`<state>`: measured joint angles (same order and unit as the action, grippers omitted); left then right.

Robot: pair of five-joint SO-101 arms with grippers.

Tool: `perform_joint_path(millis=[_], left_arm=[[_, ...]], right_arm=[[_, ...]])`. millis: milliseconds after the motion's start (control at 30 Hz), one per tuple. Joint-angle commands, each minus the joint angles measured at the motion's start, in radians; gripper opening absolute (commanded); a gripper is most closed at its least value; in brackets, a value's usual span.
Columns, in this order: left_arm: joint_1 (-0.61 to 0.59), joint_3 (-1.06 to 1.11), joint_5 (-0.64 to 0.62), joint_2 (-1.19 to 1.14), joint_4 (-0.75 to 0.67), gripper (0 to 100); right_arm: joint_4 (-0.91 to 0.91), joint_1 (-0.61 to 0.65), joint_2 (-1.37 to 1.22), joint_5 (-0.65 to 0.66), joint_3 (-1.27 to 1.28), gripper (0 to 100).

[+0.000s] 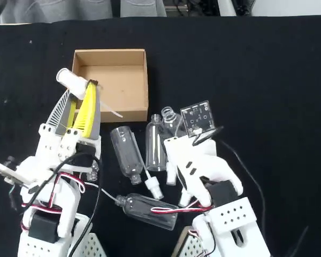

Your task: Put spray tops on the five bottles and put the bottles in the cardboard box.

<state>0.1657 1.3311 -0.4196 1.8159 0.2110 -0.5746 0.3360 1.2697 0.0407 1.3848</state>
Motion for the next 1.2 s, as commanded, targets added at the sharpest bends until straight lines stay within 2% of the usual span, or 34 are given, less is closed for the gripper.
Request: perform_joint_path(millis=[0, 267, 400, 800, 1167], left_arm=[[-0.007, -0.062, -0.083, 0.009, -0.023, 3], [-0.131, -0.061, -0.299, 0.009, -0.023, 3], [-0.143, -0.054, -0.362, 0.009, -0.021, 3], [-0.133, -0.002, -0.397, 0.009, -0.023, 3], [-0.124, 0.042, -0.397, 0.008, -0.023, 3]], right_arm=[[0.057, 0.018, 0.031, -0.002, -0.004, 6.7], [0.058, 0.018, 0.031, 0.0, -0.008, 6.7], [0.058, 0.028, 0.031, 0.0, -0.012, 6.7], [0.201, 0.133, 0.031, 0.0, 0.067, 6.7], [0.219, 0.212, 0.031, 0.0, 0.074, 6.7]])
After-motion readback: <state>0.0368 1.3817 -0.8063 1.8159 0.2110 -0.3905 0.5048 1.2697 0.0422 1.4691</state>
